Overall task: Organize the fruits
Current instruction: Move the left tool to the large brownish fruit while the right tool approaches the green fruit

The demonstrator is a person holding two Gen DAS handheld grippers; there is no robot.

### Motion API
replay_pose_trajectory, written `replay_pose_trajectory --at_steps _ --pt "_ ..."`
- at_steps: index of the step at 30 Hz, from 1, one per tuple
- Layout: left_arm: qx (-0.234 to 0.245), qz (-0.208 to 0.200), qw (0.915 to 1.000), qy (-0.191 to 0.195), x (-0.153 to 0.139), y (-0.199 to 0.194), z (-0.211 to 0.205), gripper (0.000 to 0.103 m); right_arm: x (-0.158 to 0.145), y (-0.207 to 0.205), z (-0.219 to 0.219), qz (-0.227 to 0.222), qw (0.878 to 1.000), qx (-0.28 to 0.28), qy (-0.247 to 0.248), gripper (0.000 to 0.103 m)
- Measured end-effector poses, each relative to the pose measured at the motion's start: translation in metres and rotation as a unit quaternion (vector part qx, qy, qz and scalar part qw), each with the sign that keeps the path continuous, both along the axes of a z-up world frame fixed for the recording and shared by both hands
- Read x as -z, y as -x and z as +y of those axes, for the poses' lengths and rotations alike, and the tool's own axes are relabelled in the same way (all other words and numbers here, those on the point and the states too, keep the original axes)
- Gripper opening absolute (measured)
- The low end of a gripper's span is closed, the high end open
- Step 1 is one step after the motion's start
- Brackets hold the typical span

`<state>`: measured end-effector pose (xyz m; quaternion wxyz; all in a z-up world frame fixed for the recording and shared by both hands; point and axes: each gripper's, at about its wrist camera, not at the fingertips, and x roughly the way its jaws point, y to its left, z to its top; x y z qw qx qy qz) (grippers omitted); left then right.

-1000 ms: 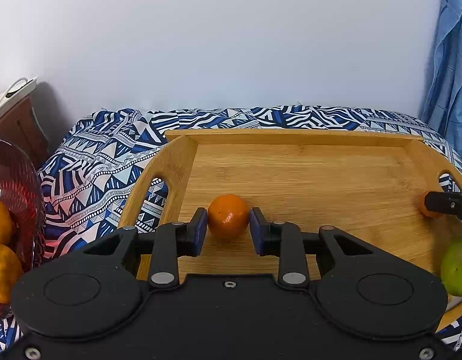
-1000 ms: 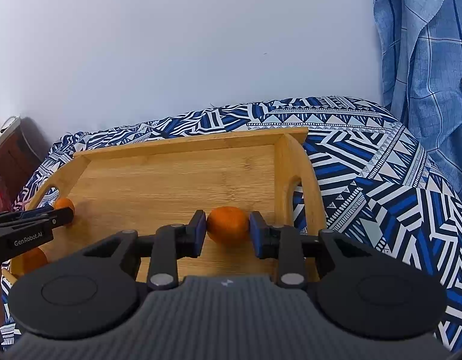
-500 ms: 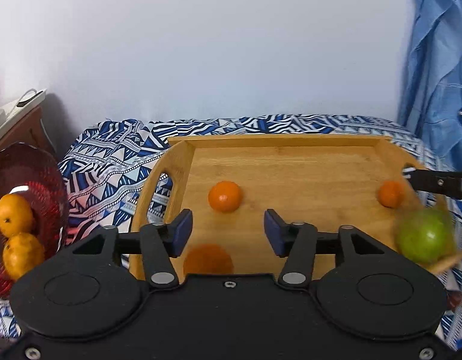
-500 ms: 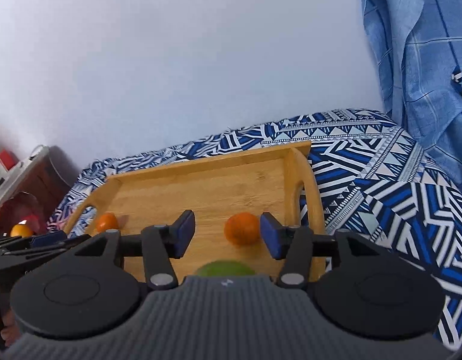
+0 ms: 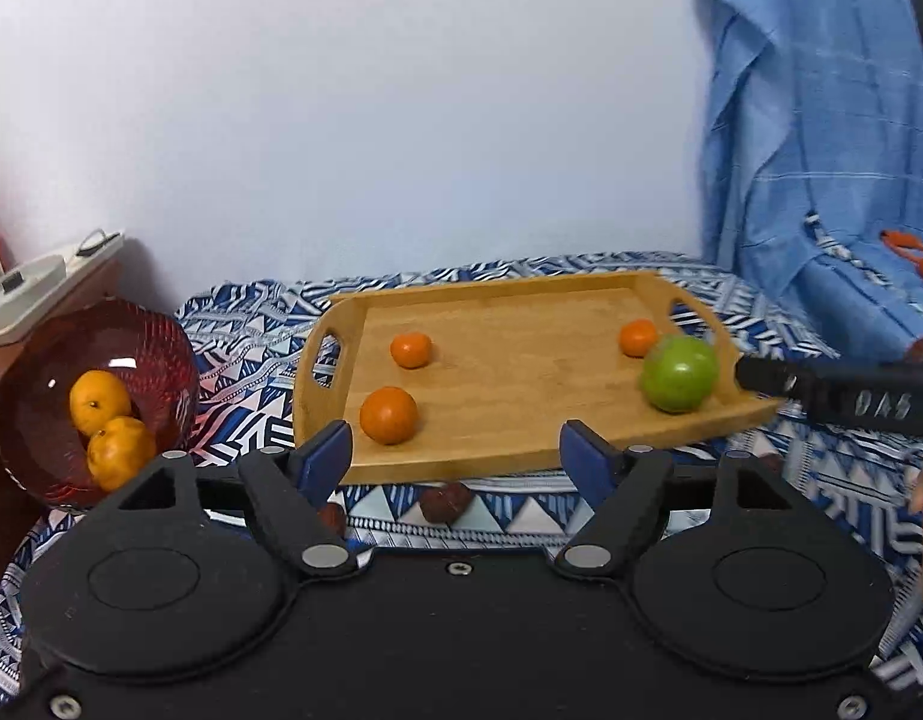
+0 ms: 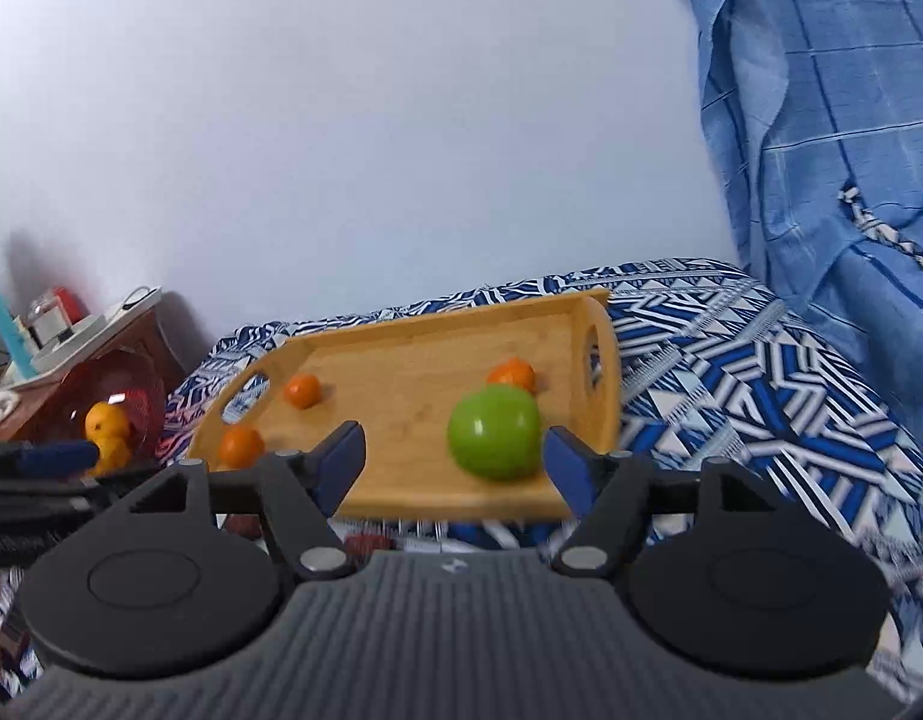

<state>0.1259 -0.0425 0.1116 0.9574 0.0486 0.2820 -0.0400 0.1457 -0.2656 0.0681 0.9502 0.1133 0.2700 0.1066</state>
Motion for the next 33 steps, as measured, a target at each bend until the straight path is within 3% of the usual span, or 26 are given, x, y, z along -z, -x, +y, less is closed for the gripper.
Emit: replay_pose_trajectory --at_steps 6,13,22,29,33 --pt "0.019 -0.031 0.9993 0.005 -0.033 0.043 -0.002 0.079 -0.018 0.048 -0.006 -0.036 0.999 -0.007 -0.011 0.083" --pt "0.024 -0.051 0.9982 0.018 -0.053 0.089 -0.002 0.082 -0.036 0.090 -0.003 -0.067 0.998 -0.018 0.015 0.086" --pt "0.012 -0.020 0.9993 0.030 -0.018 0.126 0.002 0.088 -0.011 0.136 0.013 -0.048 0.995 -0.046 0.073 0.087" --pt "0.014 0.005 0.9998 0.011 0.019 0.137 -0.004 0.093 0.015 0.164 0.033 -0.050 0.991 -0.037 0.121 0.087" --pt "0.017 0.023 0.9995 0.012 0.032 0.136 -0.008 0.093 0.026 0.174 0.038 -0.047 0.991 -0.046 0.119 0.087"
